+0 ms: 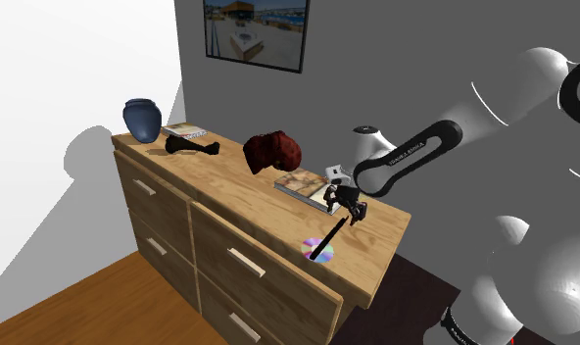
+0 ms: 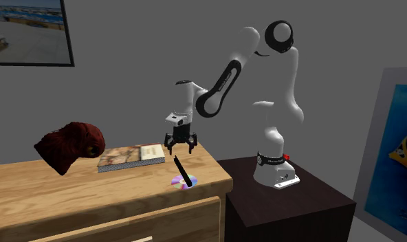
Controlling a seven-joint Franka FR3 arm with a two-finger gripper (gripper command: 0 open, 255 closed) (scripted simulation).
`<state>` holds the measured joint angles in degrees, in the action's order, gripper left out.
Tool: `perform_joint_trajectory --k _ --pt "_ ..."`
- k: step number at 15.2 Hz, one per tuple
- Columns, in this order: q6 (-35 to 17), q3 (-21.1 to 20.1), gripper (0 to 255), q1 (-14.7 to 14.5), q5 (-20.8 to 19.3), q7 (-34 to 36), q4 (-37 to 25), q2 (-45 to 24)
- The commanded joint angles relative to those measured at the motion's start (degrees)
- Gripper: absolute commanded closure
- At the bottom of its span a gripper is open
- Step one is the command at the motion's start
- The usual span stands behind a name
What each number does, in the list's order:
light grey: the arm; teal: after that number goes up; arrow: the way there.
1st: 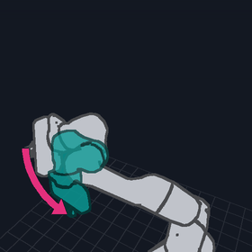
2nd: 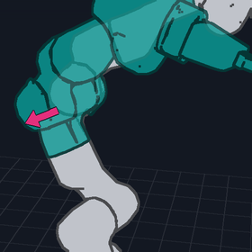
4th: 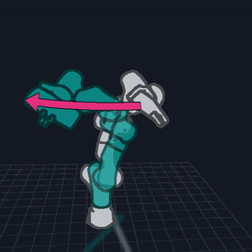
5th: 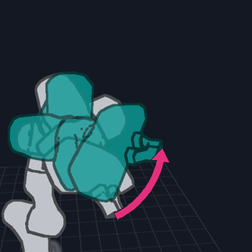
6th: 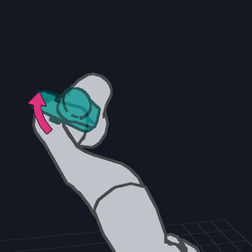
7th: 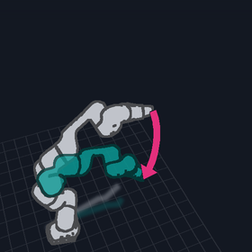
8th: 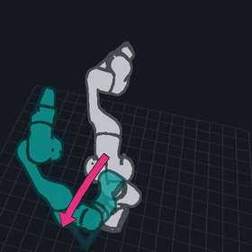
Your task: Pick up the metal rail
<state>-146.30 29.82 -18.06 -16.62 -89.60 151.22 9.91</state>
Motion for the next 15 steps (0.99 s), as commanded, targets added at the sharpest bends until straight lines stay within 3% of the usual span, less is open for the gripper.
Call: perform_joint_trajectory --k 1,10,11,15 --pt "-4.15 1.17 0 -1.32 1.42 -6.01 -0.42 -4.44" --pt "-11.67 1.18 0 -1.82 6.58 -9.26 0.38 -11.70" --pt "-11.76 1.23 255 -1.77 6.58 -9.35 0.46 -11.70" --pt "-11.78 1.27 255 -1.73 6.56 -9.40 0.50 -11.67"
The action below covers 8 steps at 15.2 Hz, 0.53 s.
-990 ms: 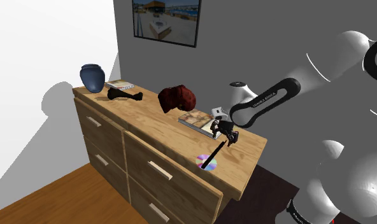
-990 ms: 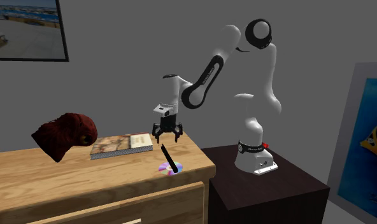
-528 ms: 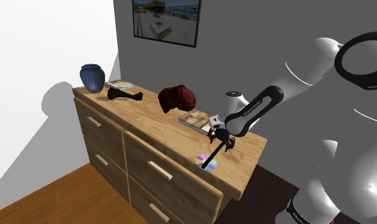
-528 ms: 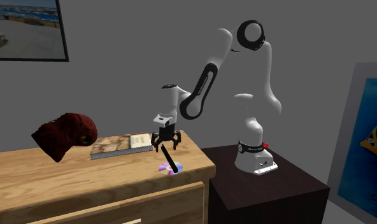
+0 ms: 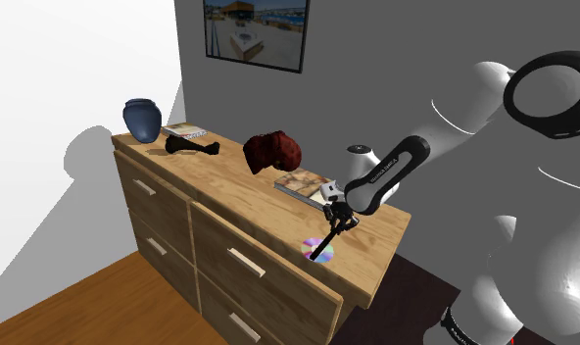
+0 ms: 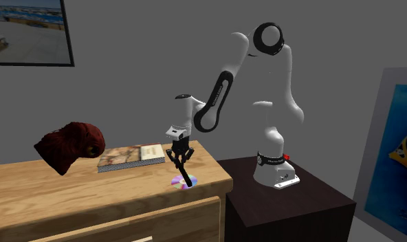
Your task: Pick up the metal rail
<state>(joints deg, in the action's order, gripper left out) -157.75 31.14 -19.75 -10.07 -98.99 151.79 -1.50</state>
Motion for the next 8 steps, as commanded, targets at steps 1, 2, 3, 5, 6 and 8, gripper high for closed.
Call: perform_joint_trajectory --k 1,2,3,5,6,8 --pt "-0.38 -0.08 255 -0.06 0.04 0.02 -0.06 -0.30" --pt "-0.38 -0.06 255 -0.04 -0.01 0.03 -0.03 -0.26" --pt "-0.40 -0.03 255 -0.02 -0.11 0.07 0.06 -0.18" --pt "-0.22 -0.14 255 -0.14 0.04 0.13 -0.19 -0.28" --pt "0.76 0.00 255 -0.14 -0.86 0.71 -0.25 0.73" --pt "2.73 0.14 255 -0.08 -2.45 1.72 -0.41 2.70"
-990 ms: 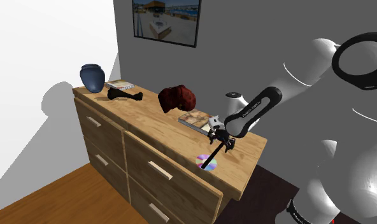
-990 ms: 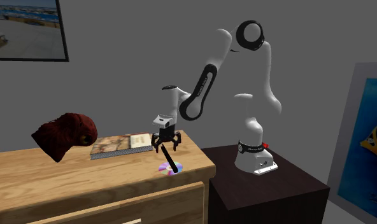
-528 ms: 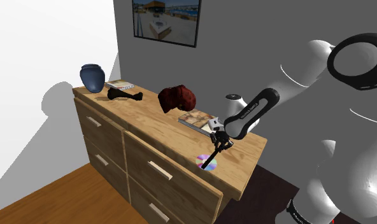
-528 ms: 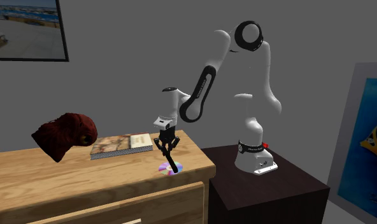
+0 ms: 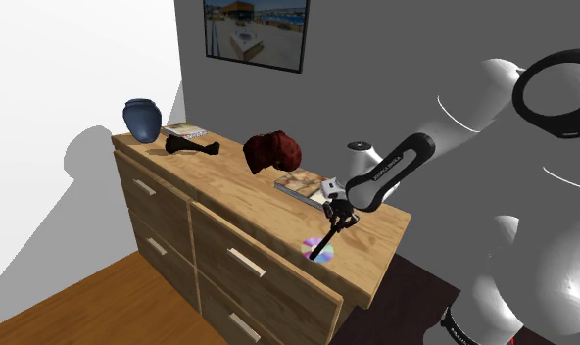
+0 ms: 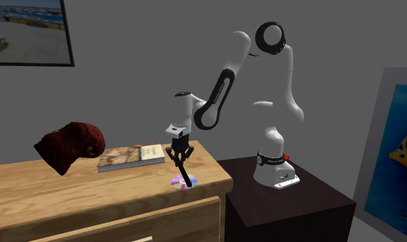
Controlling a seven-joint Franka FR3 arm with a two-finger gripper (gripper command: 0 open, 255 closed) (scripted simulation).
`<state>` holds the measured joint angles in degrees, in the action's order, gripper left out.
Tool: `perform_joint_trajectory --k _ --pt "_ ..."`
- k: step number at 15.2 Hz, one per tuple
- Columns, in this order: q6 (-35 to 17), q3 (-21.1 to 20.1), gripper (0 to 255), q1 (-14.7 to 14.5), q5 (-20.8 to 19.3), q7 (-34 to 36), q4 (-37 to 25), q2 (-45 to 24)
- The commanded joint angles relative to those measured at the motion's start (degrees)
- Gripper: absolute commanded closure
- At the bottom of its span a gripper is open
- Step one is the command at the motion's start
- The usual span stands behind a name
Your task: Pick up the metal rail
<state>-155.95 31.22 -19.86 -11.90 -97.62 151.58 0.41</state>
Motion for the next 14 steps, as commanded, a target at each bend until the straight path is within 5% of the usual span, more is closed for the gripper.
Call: perform_joint_trajectory --k 1,14 --pt "1.93 0.06 255 0.09 -1.31 0.79 -0.31 1.76" --pt "13.00 -1.25 255 1.13 -5.68 3.41 -2.36 11.29"
